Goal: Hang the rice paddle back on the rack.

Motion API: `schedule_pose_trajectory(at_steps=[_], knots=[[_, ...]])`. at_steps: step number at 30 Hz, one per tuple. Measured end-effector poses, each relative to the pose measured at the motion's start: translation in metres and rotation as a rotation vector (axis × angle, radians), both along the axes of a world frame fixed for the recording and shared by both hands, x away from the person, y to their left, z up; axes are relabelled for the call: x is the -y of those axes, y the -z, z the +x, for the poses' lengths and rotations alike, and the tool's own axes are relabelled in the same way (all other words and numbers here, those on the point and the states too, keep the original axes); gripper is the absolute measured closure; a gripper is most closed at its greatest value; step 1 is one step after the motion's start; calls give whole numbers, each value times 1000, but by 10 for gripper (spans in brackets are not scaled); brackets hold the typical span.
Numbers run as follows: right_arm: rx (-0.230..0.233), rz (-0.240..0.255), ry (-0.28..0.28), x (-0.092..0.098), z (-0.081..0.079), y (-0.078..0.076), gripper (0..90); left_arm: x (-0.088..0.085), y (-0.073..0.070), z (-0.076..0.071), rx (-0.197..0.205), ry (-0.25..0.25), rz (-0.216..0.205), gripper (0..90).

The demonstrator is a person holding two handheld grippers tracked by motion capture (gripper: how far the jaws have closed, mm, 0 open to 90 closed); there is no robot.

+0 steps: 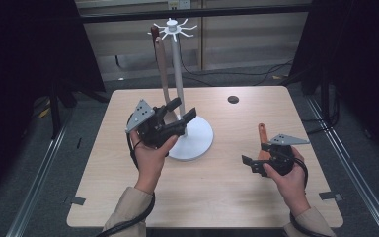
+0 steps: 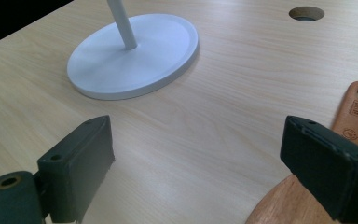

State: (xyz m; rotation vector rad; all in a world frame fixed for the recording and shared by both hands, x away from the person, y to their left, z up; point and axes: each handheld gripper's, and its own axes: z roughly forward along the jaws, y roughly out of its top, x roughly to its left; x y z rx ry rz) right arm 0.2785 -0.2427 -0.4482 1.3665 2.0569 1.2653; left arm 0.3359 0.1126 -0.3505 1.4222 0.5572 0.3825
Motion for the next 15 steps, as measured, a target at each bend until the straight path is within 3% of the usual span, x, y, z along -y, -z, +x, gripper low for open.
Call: schedule_pose_trajectory(at_steps=[5, 15], knots=[[-5, -5, 13, 4, 2, 2, 88, 0, 11, -3, -22, 8, 11, 288], [-14, -19, 27, 8, 4, 5, 86, 10, 24, -10, -17, 48, 50, 201]])
